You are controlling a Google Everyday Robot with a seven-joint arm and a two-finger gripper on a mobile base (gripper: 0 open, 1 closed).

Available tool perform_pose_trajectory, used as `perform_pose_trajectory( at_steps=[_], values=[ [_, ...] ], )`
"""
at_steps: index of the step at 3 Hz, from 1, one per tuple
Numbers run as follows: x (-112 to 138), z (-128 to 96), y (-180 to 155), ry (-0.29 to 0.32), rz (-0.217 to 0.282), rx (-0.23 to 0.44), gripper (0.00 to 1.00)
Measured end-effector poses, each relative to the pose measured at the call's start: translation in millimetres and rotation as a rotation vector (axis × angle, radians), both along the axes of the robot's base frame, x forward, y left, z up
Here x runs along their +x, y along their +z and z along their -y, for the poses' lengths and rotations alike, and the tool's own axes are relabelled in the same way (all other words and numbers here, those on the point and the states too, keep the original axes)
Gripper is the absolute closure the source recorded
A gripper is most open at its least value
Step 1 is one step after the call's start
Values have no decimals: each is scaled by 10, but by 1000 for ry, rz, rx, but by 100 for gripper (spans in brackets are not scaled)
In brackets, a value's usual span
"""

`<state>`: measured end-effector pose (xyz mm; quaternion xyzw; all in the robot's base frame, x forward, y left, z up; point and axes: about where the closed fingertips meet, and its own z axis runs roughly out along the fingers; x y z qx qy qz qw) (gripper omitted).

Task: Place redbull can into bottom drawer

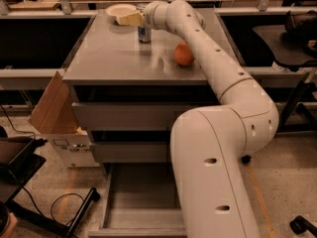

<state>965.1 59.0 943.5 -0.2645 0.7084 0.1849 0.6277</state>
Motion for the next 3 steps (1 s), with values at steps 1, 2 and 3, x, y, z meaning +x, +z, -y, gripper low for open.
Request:
perform_pose_trajectory(
  at_steps=[1,2,3],
  values=[
    [43,-3,-70,4,-4,-1,7],
    [78,26,-120,4,-3,3,33],
    [77,-3,-135,7,-5,2,56]
  ],
)
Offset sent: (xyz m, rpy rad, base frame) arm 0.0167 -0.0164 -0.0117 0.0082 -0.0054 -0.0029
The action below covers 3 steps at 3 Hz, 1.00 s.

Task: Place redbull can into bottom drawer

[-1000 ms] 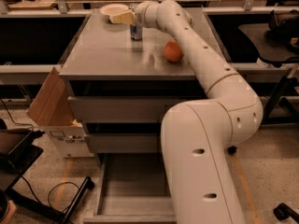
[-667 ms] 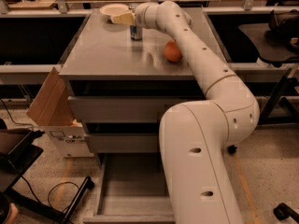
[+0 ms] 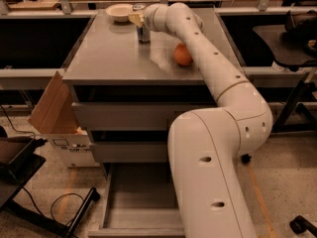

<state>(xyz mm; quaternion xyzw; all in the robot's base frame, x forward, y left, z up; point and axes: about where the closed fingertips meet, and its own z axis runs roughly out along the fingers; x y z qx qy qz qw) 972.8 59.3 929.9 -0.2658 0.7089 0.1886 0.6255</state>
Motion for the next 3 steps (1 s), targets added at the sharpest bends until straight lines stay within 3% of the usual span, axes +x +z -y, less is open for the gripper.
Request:
perform_pose_trajectory(
  at_steps=[2,3],
  values=[
    [2,-59,-40,6,-5,-1,100],
    [0,-63,-38,7,-5,-1,100]
  ],
)
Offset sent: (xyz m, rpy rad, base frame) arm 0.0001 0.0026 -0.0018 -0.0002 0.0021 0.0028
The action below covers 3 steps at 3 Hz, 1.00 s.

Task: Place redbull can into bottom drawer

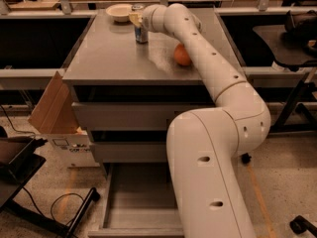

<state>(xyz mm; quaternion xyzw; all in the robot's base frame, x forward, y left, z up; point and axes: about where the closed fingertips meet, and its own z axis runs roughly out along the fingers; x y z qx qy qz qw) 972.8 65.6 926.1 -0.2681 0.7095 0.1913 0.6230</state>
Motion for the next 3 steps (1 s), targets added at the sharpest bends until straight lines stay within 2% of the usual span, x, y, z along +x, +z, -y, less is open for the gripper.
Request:
perform_pose_trajectory(
  at_steps=[1,2,3],
  values=[
    [-483,-222,637,96,17,0,100],
    [-1068,-302,1227,143,54,39,100],
    [-1716,-159,1750,158,134,61,100]
  ],
)
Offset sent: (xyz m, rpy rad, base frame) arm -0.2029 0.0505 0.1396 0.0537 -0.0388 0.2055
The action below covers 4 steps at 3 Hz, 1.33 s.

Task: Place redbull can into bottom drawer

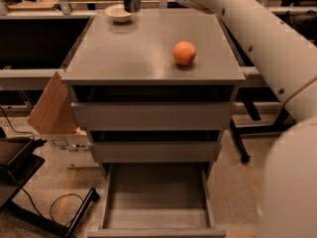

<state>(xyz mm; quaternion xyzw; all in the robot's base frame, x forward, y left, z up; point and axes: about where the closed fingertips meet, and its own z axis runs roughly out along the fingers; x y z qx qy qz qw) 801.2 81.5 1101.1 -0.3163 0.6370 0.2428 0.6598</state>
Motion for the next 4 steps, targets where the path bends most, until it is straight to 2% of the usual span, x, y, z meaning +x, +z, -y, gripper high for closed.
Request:
perform_pose_trajectory(
  at_steps=[1,2,3,4],
  values=[
    [-649,102,-92,51,17,-37,100],
    [-1224,359,-683,92,-73,-105,100],
    [-1713,1048,-1386,46,-209,-169,100],
    [-1709,1024,-1373,49,-206,-169,100]
  ],
)
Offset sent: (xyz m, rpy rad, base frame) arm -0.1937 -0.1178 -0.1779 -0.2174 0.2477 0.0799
